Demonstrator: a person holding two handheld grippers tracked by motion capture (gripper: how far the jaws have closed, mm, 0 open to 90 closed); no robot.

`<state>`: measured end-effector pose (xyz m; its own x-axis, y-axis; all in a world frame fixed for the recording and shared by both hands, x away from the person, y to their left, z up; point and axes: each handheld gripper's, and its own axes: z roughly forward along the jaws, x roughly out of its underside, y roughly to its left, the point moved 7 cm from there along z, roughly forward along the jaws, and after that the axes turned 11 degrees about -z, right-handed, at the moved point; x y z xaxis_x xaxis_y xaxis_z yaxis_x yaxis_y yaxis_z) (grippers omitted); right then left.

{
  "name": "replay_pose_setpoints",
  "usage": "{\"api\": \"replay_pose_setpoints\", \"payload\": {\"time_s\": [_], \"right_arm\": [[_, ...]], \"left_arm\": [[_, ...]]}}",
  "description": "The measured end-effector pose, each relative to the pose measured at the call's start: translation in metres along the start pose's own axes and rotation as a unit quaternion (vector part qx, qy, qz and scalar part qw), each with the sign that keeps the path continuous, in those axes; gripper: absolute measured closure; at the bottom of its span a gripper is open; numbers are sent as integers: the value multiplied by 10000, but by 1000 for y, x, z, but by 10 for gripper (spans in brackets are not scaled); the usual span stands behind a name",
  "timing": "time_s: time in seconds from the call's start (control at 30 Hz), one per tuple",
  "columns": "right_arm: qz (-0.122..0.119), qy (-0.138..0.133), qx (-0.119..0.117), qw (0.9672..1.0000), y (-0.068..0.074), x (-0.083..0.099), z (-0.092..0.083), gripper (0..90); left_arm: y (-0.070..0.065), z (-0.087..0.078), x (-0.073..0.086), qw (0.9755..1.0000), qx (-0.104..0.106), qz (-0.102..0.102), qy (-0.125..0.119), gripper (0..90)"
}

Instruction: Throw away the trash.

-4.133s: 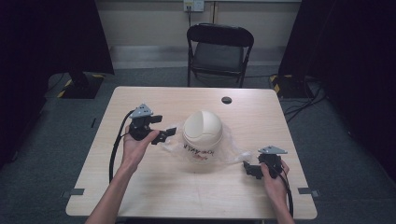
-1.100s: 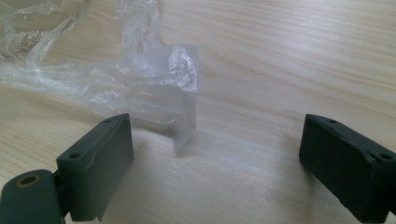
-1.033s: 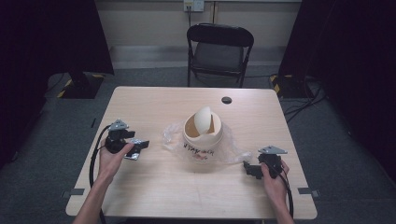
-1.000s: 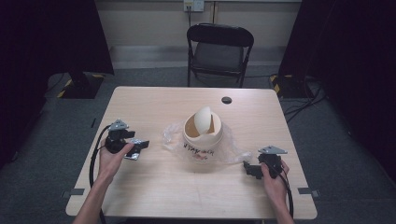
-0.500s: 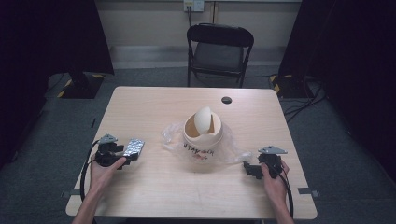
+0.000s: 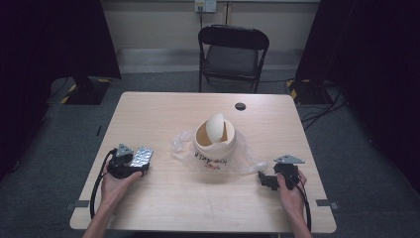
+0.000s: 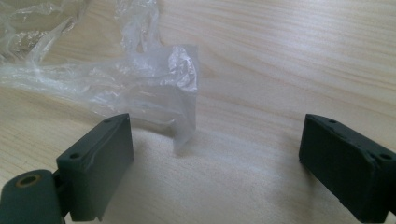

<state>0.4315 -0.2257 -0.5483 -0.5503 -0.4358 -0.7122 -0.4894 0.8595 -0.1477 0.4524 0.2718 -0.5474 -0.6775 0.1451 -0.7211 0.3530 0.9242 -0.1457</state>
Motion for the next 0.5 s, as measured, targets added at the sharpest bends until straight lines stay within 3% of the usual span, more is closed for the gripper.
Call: {"api": "replay_pose_setpoints", "payload": {"time_s": [0.07,0.1,0.2,0.5], "right_arm": [[-1,-1,0,10000,0,0,0,90],[-15,-6,5,10000,0,0,0,90],[-15,-10,8,10000,0,0,0,91],[-3,1,2,10000,0,0,0,90]], "left_arm": [[0,-1,1,10000,3,-44,-43,210],[3,-3,2,9999,26,32,-99,238],[6,-5,2,9999,28,-14,-146,338],[9,-6,2,9998,87,81,-156,342]]}}
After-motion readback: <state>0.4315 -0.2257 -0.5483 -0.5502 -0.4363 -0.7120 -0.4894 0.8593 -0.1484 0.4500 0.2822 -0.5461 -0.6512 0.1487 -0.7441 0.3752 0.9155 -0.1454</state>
